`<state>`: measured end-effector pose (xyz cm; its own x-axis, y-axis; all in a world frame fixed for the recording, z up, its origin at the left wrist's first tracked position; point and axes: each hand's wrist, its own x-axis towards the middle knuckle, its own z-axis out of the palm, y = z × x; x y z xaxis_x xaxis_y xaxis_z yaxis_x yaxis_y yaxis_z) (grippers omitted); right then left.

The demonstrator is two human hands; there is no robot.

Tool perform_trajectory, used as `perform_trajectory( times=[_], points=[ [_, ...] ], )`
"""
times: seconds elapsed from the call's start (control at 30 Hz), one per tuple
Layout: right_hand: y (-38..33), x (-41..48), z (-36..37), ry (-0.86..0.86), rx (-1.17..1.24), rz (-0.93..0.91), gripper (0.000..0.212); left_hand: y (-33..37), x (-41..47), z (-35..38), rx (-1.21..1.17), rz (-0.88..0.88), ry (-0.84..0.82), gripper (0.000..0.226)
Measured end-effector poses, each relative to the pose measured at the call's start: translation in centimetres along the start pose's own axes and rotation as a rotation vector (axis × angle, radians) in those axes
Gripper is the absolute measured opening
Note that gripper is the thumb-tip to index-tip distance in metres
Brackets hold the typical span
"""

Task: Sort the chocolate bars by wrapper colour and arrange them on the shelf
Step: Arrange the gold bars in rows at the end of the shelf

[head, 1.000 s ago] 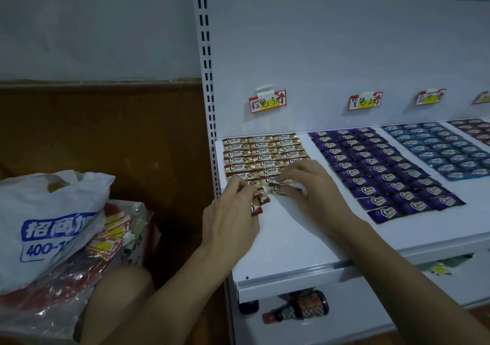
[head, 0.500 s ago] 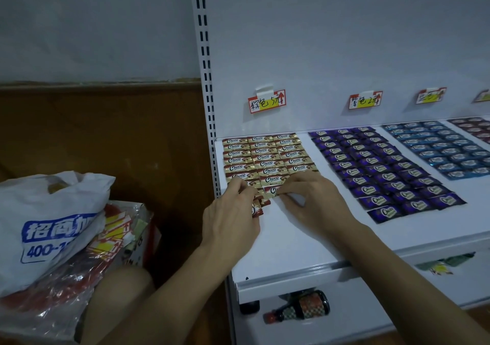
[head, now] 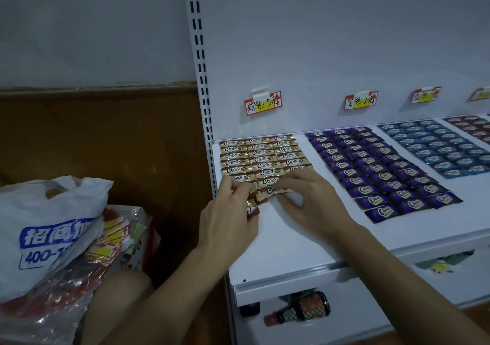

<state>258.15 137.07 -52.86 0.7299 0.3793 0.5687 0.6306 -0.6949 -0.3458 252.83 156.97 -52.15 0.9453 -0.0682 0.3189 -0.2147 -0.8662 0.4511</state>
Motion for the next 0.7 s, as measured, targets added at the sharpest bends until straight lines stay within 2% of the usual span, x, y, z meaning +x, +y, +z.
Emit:
perform_trajectory(
  times=[0.13, 0.3, 0.6, 0.7],
  points=[
    [0.0, 0.2, -0.6, 0.124, 0.212, 0.077, 0.025, 0.1, 0.8, 0.1, -0.503, 0.044, 0.012, 0.048],
    [-0.2, 0.2, -1.5, 0.162, 0.502, 0.203, 0.023, 2.0, 2.1, 0.1, -0.966, -0.108, -0.150, 0.013],
    [0.1, 0.3, -1.3, 0.174, 0.561, 0.233, 0.009, 3.0, 2.7, 0.3, -0.959, -0.127, -0.238, 0.014],
    [0.2, 0.5, -1.7, 0.225, 0.736, 0.277, 0.007, 2.8, 2.9, 0.7, -0.976, -0.123, -0.208, 0.018]
  ],
)
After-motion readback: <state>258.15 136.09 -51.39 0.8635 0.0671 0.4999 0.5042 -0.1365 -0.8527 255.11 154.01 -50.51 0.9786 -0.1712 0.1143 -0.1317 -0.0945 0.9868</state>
